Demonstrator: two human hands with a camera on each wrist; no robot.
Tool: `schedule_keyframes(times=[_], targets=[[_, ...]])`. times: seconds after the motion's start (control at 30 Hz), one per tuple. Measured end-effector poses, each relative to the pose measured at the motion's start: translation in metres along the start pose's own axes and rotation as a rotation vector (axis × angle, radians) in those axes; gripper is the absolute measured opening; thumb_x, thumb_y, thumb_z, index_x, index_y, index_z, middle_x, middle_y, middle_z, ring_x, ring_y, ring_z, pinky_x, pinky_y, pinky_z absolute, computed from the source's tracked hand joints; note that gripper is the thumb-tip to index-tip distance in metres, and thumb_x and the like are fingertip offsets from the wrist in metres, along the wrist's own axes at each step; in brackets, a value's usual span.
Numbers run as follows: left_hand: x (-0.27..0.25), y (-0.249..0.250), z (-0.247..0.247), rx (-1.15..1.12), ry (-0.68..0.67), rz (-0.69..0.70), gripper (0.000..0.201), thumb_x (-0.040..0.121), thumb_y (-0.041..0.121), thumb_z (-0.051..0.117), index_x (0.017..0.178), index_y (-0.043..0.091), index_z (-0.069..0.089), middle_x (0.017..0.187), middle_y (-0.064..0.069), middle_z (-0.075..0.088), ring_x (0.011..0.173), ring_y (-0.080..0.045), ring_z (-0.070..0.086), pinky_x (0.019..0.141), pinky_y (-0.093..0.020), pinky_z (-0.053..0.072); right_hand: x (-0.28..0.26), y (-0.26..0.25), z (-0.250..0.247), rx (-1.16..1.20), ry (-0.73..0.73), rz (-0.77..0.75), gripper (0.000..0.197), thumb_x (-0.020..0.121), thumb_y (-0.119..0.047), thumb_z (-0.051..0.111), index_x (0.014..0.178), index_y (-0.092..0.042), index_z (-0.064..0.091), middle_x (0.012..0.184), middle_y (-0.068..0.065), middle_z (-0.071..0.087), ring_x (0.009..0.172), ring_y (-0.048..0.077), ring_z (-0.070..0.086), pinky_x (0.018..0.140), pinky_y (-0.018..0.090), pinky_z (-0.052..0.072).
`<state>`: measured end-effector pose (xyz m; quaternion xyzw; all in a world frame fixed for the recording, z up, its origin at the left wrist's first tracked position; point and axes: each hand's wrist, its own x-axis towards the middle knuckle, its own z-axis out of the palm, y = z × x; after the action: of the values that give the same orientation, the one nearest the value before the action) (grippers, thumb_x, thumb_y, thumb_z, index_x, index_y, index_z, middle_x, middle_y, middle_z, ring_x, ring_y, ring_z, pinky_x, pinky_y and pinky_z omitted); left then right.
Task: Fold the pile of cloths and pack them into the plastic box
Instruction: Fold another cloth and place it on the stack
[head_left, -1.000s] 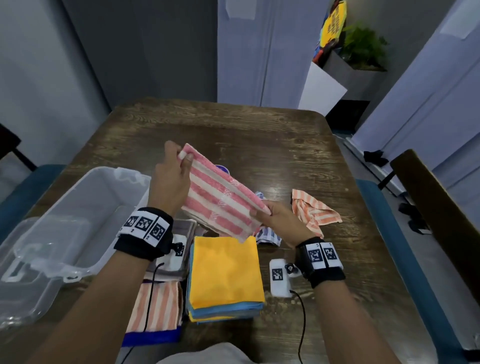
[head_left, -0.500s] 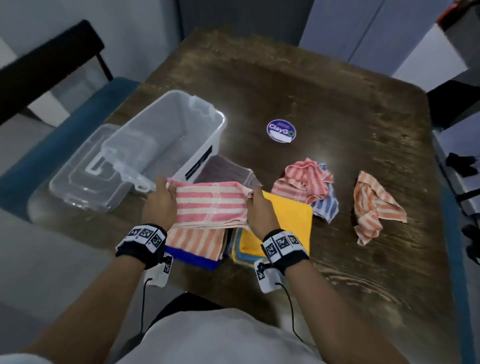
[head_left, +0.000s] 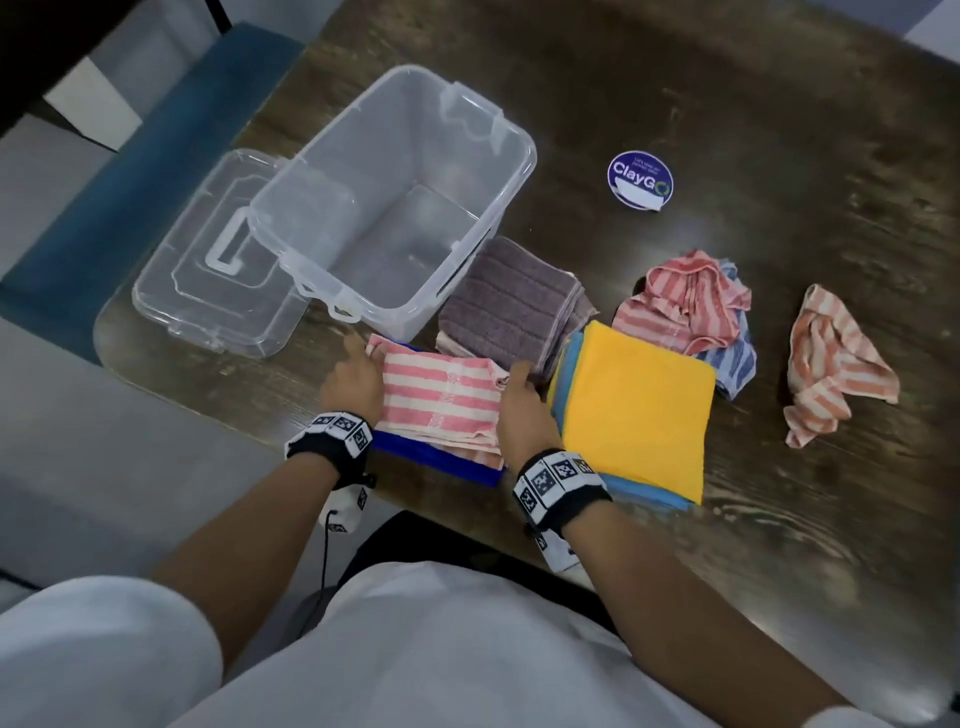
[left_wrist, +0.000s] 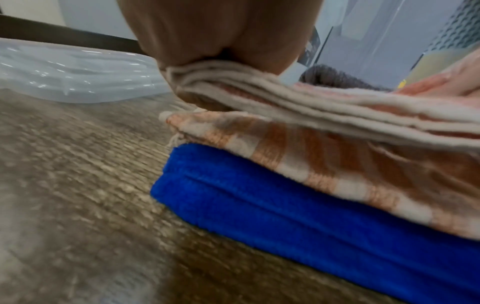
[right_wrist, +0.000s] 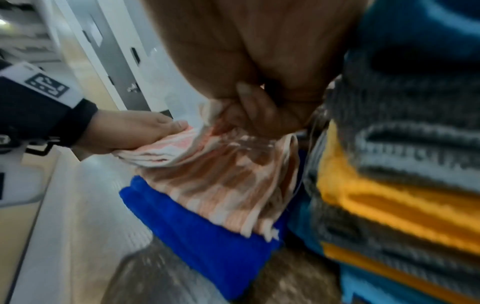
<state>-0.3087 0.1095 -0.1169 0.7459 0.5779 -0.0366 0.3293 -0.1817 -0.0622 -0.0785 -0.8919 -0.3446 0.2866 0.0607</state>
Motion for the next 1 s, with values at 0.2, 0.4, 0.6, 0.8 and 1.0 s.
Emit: schedule_keyframes(times=[0.2, 0.4, 0.6, 0.8, 1.0], targets=[[0.016, -0.003, 0.016, 0.128, -0.034, 0.058, 0.051, 0.107, 0.048, 0.030, 0.135, 0.005, 0.035, 0.114, -0.031, 0.064, 0.103, -0.048, 0.062, 0.085, -0.050, 0.044, 0.006, 0.000, 0.034, -0.204, 0.035, 0.095, 0.057, 0.104, -0.006, 0.035, 0.152, 0.007, 0.007, 0.118, 0.016, 0.062, 0.094, 0.026, 0.070, 0.063, 0.029, 0.044], [0.028, -0.011, 0.019, 0.142, -0.038, 0.094, 0.044, 0.107, 0.045, 0.032, 0.124, 0.004, 0.038, 0.113, -0.027, 0.062, 0.099, -0.048, 0.062, 0.082, -0.051, 0.044, 0.012, -0.002, 0.045, -0.130, 0.090, 0.126, 0.048, 0.096, -0.001, 0.039, 0.143, 0.000, 0.030, 0.125, 0.020, 0.049, 0.098, 0.032, 0.063, 0.066, 0.033, 0.044], [0.013, -0.012, 0.020, 0.387, 0.147, 0.491, 0.029, 0.096, 0.017, 0.049, 0.121, 0.004, 0.052, 0.120, -0.023, 0.053, 0.106, -0.039, 0.050, 0.089, -0.050, 0.041, 0.009, -0.022, 0.048, -0.181, 0.271, -0.214, 0.044, 0.083, -0.002, 0.053, 0.127, -0.002, 0.050, 0.132, 0.025, 0.048, 0.121, 0.043, 0.049, 0.107, 0.054, 0.040], [0.012, -0.049, 0.047, 0.584, -0.186, 0.685, 0.084, 0.091, 0.074, 0.004, 0.160, 0.026, 0.008, 0.166, -0.016, 0.007, 0.154, -0.033, 0.007, 0.122, -0.048, -0.002, 0.017, 0.004, 0.084, -0.194, -0.161, -0.343, 0.072, 0.106, -0.035, 0.038, 0.161, -0.015, -0.004, 0.168, 0.009, -0.014, 0.155, 0.025, -0.013, 0.126, 0.048, 0.004], [0.010, -0.045, 0.049, 0.670, -0.174, 0.632, 0.080, 0.094, 0.071, 0.012, 0.159, 0.027, -0.002, 0.167, -0.013, -0.004, 0.155, -0.031, -0.003, 0.122, -0.050, -0.005, 0.023, 0.018, 0.087, -0.185, -0.206, -0.377, 0.078, 0.105, -0.040, 0.041, 0.160, -0.018, -0.010, 0.167, 0.005, -0.020, 0.153, 0.021, -0.019, 0.126, 0.044, 0.000]])
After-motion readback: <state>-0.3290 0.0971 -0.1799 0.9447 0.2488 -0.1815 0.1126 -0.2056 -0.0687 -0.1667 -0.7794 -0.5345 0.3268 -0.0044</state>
